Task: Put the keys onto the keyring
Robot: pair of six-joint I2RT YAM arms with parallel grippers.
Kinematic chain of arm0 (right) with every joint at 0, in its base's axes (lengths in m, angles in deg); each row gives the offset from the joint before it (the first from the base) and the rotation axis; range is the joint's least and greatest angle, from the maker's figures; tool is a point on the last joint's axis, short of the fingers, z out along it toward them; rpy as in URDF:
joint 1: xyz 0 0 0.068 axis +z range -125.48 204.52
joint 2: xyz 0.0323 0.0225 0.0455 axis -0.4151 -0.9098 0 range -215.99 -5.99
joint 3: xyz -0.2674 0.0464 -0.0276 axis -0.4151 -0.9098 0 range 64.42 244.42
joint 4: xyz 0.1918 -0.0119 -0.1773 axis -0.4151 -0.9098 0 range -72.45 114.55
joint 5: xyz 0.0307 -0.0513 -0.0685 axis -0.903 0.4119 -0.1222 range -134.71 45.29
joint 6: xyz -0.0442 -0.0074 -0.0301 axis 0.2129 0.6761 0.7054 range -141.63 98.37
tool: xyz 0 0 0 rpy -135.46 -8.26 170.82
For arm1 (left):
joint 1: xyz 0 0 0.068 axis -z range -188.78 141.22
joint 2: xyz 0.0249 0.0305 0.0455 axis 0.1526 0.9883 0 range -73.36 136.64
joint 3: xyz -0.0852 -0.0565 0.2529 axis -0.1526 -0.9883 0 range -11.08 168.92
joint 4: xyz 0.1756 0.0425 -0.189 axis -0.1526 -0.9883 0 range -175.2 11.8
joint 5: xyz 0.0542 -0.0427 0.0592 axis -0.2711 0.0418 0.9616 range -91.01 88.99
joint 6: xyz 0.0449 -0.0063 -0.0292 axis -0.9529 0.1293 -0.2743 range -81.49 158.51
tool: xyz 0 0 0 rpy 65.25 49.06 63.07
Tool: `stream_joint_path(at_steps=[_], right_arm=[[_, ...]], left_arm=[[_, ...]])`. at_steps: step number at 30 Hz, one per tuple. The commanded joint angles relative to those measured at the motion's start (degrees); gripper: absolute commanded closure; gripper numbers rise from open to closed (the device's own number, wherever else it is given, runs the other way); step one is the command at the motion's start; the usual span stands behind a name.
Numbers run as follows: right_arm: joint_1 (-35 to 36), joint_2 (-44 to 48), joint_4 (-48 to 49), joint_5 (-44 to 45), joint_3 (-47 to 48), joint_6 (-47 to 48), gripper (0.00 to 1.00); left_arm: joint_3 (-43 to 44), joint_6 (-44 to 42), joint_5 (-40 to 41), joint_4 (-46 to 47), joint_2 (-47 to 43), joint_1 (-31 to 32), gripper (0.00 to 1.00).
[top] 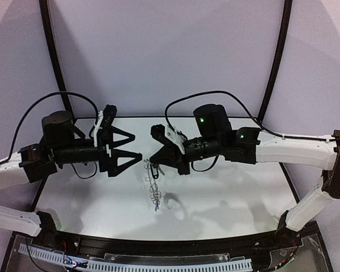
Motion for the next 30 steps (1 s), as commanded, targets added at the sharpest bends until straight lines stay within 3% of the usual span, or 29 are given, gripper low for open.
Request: stream_joint_path(at_steps=[1, 6, 9, 16, 18, 24, 30], right_arm=[[0.29, -0.1, -0.85, -4.72, 0.4, 0.1, 1.0], [-0.59, 0.61, -4.34, -10.28, 1.37, 3.92, 1.0], [-0.81, 0.5, -11.33, -15.26, 4.01, 8.77, 1.0], [-0.91, 0.99, -16.1, -14.88, 6.03, 10.71, 1.0], [-1.04, 1.31, -16.47, -14.62, 6.07, 10.97, 1.0], [-1.05, 1.29, -21.91, -17.15, 8.05, 16.36, 1.0], [-1.02, 1.33, -20.32, -13.54, 8.51, 15.33, 1.0]], left_arm=[[-3.1, -2.87, -3.56, 2.29, -5.27, 0.01, 0.02], [-3.77, -3.39, 4.59, -2.4, -7.53, 0.02, 0.01], [-5.14, -9.83, 6.33, -4.31, -7.71, 0.0, 0.01], [-5.68, -20.95, 10.6, -5.83, -5.14, -0.01, 0.01], [-4.16, -26.95, 8.24, -9.07, -3.15, -0.02, 0.01], [4.17, -33.72, 0.55, -14.99, 4.52, -0.04, 0.01], [18.08, -38.3, -7.42, -27.86, 17.36, 0.04, 0.06]])
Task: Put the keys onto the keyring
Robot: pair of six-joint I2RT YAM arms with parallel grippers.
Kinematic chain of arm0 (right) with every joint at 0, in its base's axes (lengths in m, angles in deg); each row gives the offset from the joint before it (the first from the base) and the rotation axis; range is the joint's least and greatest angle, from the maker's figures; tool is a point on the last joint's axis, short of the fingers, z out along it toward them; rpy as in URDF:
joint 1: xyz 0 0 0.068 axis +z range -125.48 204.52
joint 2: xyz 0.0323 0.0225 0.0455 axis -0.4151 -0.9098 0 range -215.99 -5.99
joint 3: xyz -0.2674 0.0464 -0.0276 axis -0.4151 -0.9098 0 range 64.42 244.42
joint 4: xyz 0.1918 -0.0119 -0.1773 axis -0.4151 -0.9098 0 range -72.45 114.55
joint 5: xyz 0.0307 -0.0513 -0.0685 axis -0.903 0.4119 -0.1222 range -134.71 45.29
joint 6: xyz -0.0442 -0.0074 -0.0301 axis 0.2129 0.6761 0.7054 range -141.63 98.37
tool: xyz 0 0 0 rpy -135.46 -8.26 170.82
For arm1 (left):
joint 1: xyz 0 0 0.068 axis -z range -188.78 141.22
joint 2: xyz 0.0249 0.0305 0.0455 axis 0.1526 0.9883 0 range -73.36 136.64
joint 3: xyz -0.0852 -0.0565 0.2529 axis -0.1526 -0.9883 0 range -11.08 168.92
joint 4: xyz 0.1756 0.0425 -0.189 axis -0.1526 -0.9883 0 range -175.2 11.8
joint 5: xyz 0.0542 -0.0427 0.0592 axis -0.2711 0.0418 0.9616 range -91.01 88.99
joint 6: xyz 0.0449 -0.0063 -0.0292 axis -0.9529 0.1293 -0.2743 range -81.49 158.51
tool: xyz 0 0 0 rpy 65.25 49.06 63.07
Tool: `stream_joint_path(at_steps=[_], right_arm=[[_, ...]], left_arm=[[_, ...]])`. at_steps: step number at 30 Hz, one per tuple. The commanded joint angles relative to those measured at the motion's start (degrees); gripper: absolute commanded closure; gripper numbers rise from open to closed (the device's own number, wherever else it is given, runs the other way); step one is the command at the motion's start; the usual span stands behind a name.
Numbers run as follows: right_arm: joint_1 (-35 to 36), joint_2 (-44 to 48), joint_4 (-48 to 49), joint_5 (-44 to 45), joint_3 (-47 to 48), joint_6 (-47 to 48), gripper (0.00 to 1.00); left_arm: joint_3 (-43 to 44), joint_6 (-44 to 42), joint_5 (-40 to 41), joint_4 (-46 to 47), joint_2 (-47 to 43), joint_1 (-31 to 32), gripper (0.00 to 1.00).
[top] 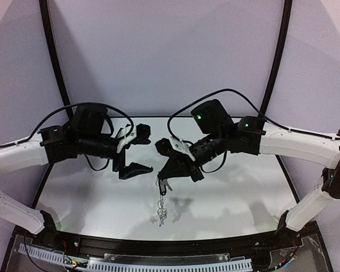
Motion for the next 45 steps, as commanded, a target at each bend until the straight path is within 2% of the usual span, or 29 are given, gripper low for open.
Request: stream_joint_path(at_steps=[1, 8, 12, 26, 30, 37, 45], right_arm=[[-0.29, 1.33, 1.63, 1.76, 1.87, 0.26, 1.0], [-0.33, 2.39, 4.13, 5.24, 0.87, -1.25, 1.0], [-0.23, 3.25, 5.56, 5.04, 0.23, -2.09, 1.0], [-0.23, 5.28, 7.44, 4.65, -2.46, -2.69, 1.0], [-0.25, 4.83, 7.85, 4.59, -2.43, -2.91, 1.0], [-0.24, 3.91, 9.58, 4.28, -2.86, -3.99, 1.0], [-0.27, 5.08, 10.47, 6.5, -4.47, -4.6, 1.0]], left_arm=[[7.97, -5.87, -7.84, -12.8, 5.37, -0.01, 0.06], [9.23, -6.95, -11.87, -15.56, 7.36, -0.05, 0.06], [8.6, -4.16, -11.18, -12.88, 7.44, -0.01, 0.06], [5.87, 1.88, -11.83, -4.07, 6.14, -0.01, 0.37], [5.25, 3.39, -11.52, -2.01, 6.13, -0.02, 0.39], [5.02, 5.87, -11.06, 2.35, 6.3, -0.01, 0.5], [3.46, 6.64, -12.11, 3.77, 4.59, -0.01, 0.52]])
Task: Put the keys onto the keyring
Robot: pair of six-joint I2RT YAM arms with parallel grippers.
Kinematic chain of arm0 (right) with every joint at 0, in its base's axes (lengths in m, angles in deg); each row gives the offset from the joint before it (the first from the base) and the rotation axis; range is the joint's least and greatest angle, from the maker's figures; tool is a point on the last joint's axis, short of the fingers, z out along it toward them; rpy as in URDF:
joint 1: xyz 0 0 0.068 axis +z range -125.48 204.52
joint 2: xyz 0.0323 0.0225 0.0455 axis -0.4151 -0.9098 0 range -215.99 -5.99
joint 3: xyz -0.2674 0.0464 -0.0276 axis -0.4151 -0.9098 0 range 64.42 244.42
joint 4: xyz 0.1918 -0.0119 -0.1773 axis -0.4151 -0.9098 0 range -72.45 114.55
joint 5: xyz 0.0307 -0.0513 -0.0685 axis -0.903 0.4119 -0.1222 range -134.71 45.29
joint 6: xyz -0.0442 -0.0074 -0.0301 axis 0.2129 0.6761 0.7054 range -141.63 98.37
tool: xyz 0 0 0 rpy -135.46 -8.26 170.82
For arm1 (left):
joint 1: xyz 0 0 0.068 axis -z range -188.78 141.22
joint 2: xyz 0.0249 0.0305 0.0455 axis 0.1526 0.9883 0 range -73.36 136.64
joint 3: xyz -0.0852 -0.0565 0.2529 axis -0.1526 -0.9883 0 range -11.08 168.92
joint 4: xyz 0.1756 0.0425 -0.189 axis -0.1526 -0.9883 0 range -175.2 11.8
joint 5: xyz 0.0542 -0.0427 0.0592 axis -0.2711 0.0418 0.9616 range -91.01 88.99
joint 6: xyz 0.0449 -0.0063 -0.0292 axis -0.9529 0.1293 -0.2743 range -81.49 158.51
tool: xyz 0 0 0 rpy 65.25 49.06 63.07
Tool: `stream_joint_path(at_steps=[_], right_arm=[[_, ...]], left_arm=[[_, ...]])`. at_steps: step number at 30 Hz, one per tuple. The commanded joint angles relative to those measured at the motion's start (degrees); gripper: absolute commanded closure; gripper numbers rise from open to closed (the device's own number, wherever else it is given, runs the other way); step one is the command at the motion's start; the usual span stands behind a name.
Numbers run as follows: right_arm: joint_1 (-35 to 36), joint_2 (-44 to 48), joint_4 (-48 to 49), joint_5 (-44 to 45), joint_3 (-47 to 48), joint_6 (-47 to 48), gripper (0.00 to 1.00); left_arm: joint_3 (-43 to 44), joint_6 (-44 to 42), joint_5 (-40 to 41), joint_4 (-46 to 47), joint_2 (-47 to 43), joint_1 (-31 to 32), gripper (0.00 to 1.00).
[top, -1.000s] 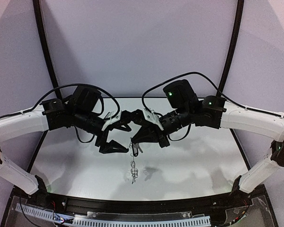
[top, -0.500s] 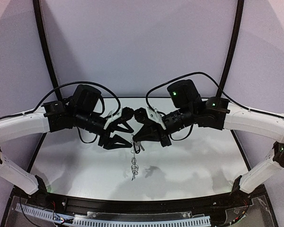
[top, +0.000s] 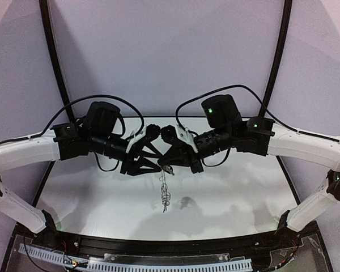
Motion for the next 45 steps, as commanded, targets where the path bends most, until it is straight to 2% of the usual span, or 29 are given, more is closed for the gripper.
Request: stream_joint_path(at_steps=[1, 5, 12, 19, 23, 27, 39, 41, 44, 45], right_arm=[[0.31, 1.52, 2.6, 2.04, -2.31, -1.53, 1.0], [0.16, 2.87, 3.49, 7.05, -3.56, -2.72, 1.0], [0.16, 3.55, 2.89, 7.18, -3.76, -2.71, 1.0], [0.18, 3.58, 3.67, 6.64, -3.88, -3.36, 1.0], [0.18, 3.4, 4.27, 7.22, -3.23, -4.51, 1.0], [0.21, 3.7, 5.67, 8.94, -3.23, -5.74, 1.0], [0.22, 4.37, 6.49, 8.96, -3.07, -8.12, 1.0], [0.23, 4.6, 6.57, 8.81, -3.16, -8.1, 1.0], [0.23, 5.03, 6.32, 8.72, -3.17, -7.94, 1.0], [0.23, 5.05, 6.17, 8.66, -3.1, -7.97, 1.0]], left_arm=[[-1.82, 1.14, -0.01, 3.41, -3.65, -0.12, 0.52], [-3.81, 2.19, 0.95, 2.28, -5.57, -0.13, 0.53], [-7.0, 4.46, 2.09, 4.13, -7.96, -0.09, 0.53], [-7.48, 7.28, 0.57, 7.9, -6.58, -0.1, 0.54], [-7.05, 9.54, 0.3, 10.78, -4.42, -0.09, 0.6], [-5.57, 9.94, -0.1, 9.51, -2.53, -0.08, 0.65], [-5.59, 11.06, -0.72, 10.92, -2.03, -0.1, 0.66], [-5.4, 11.08, -0.78, 11.32, -1.58, -0.12, 0.68], [-4.66, 10.51, -0.7, 10.87, -0.37, -0.07, 0.8], [-4.51, 10.43, -0.7, 10.75, -0.24, -0.07, 0.8]])
